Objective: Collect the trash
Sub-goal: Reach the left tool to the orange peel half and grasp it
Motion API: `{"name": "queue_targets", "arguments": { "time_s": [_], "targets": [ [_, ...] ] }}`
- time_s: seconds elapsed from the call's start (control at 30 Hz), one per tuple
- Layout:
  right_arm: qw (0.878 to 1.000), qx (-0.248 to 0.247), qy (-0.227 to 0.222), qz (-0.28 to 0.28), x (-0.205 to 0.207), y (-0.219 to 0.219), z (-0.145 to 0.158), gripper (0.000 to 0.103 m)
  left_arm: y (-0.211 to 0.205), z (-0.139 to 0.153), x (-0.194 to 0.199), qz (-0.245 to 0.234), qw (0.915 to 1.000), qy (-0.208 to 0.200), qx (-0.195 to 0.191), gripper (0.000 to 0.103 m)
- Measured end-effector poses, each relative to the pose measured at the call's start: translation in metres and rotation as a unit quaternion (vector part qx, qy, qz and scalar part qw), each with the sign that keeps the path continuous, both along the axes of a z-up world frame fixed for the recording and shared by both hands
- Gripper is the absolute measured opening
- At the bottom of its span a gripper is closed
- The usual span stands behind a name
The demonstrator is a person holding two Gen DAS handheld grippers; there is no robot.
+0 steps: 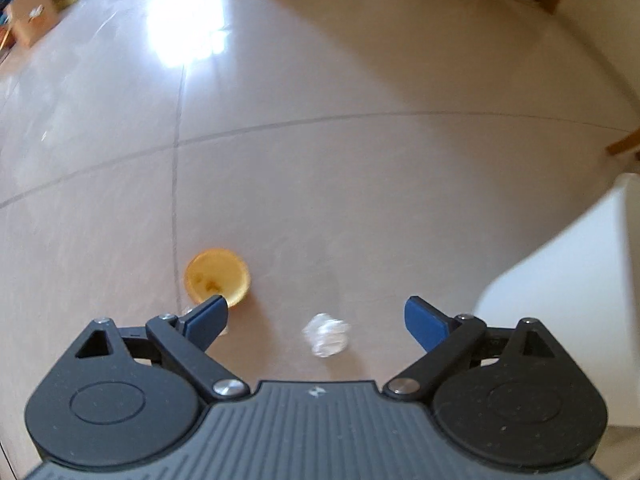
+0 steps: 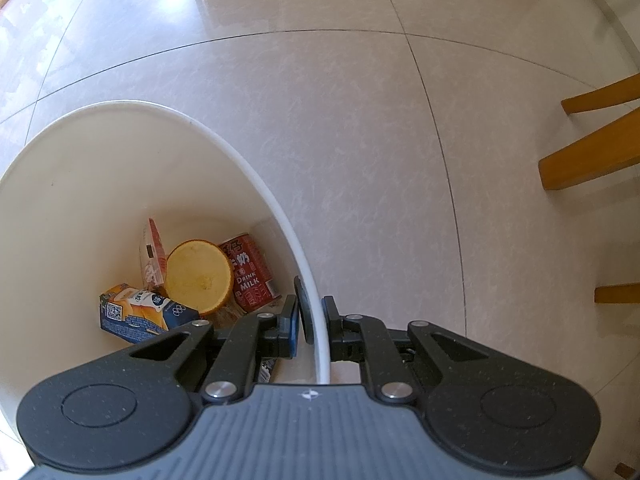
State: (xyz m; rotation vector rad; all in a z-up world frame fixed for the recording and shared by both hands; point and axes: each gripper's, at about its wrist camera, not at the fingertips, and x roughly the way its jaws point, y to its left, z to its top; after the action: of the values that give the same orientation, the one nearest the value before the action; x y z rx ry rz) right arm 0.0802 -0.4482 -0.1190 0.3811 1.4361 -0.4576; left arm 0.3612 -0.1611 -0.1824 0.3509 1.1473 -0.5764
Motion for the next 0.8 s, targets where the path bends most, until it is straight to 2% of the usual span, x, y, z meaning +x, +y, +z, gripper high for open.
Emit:
{"name": "queue_targets", "arguments": {
  "time_s": [0.27,0.43,0.8],
  "targets": [
    [1.0,-0.008,0.003,0.003,0.003,0.003,0.0,0.015,0.006,-0.063,0.042,0.036,0.9982,-0.009,0.048,0.095],
    [1.0,-0.011,0.005,0.003,0.004,0.004,-0.001,0.015,0.011,-0.094,0.058,0.055,0.997,-0.005,0.054,0.095],
    [1.0,-0.021,0.007,0.002,0.006,0.005,-0.002,0.016,-0.004,-0.142,0.08,0.042,0.9956,-0.023,0.08,0.095]
  ]
}}
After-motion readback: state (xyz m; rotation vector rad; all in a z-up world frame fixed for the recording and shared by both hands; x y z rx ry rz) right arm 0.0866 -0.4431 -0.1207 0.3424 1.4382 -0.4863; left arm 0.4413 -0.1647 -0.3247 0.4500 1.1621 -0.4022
